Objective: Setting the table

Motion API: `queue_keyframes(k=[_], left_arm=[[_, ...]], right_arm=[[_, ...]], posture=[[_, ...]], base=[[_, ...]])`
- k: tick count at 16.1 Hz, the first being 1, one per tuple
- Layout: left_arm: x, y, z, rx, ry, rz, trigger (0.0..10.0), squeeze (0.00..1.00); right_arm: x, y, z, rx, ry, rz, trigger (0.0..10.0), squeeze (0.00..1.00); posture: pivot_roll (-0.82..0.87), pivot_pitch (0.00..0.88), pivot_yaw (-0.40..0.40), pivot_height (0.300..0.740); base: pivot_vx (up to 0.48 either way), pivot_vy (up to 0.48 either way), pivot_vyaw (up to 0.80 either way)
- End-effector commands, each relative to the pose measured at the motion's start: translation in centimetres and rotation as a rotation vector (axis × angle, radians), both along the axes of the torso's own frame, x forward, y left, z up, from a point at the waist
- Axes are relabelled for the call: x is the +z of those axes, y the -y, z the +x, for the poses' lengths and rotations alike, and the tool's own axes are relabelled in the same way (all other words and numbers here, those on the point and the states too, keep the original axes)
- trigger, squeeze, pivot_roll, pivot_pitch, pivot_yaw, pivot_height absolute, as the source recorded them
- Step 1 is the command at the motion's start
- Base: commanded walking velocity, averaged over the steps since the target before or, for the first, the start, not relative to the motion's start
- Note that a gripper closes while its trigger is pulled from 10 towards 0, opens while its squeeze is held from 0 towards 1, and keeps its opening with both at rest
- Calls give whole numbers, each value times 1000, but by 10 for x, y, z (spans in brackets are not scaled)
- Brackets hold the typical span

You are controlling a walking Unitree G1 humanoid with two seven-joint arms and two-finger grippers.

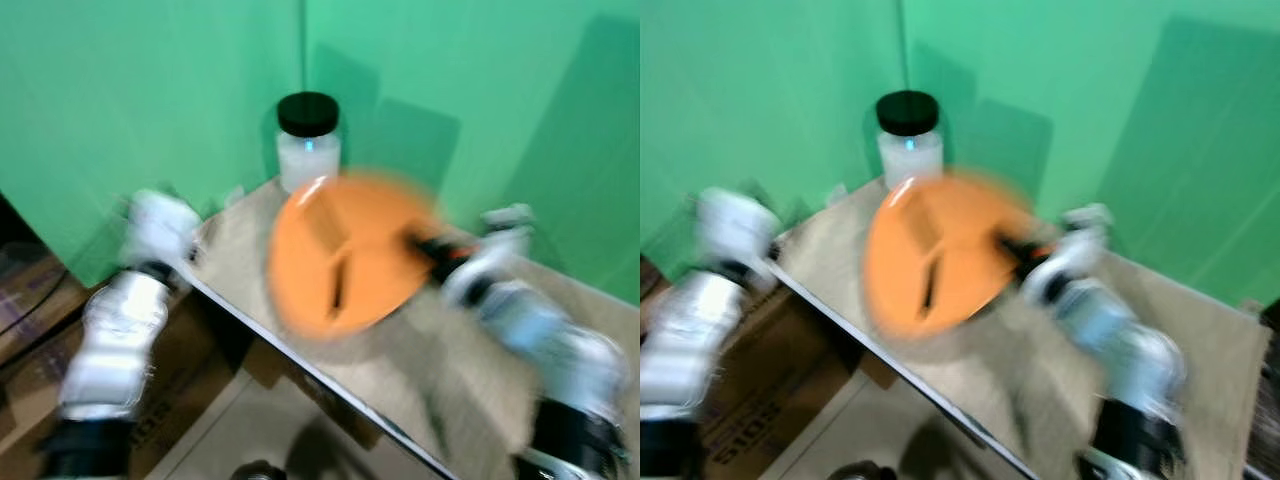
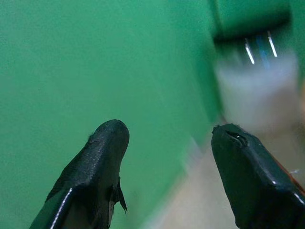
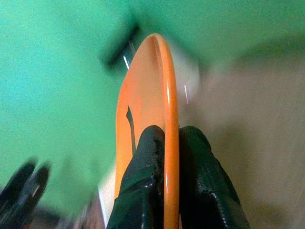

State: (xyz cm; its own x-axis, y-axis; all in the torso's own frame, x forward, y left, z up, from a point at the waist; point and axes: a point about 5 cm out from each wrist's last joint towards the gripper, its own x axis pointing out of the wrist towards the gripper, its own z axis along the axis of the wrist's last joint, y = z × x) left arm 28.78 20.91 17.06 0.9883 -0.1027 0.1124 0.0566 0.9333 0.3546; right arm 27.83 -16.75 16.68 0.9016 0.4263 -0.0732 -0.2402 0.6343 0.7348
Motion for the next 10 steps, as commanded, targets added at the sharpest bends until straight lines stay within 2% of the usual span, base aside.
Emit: queue_keyframes(k=[1, 3, 5, 7, 9, 10], left_arm=[[-9, 9, -8, -34, -54, -5, 10000, 0], [-9, 16, -13, -46, -59, -20, 10000, 0], [-8, 26, -18, -40, -77, -50, 10000, 0], [-11, 41, -21, -94, -103, -65, 10000, 0], [-8, 62, -27, -184, -92, -87, 10000, 0], [-5, 70, -33, -192, -81, -136, 10000, 0]], right_arm=[[26, 6, -10, -40, 130, 21, 0, 0], [37, 7, -15, -77, 176, 17, 0, 0], [46, 3, -23, -124, 222, -97, 0, 0], [54, -3, -28, -151, 303, -223, 0, 0], [66, -10, -33, -190, 426, -271, 0, 0], [69, -17, -40, -174, 459, -314, 0, 0]], posture=[[-44, 0, 50, 740], [-47, 0, 51, 740], [-55, 0, 67, 740], [-57, 0, 70, 740], [-55, 0, 63, 740], [-56, 0, 58, 740]], base=[[0, 0, 0], [0, 0, 0], [0, 0, 0], [0, 0, 0], [0, 0, 0], [0, 0, 0]])
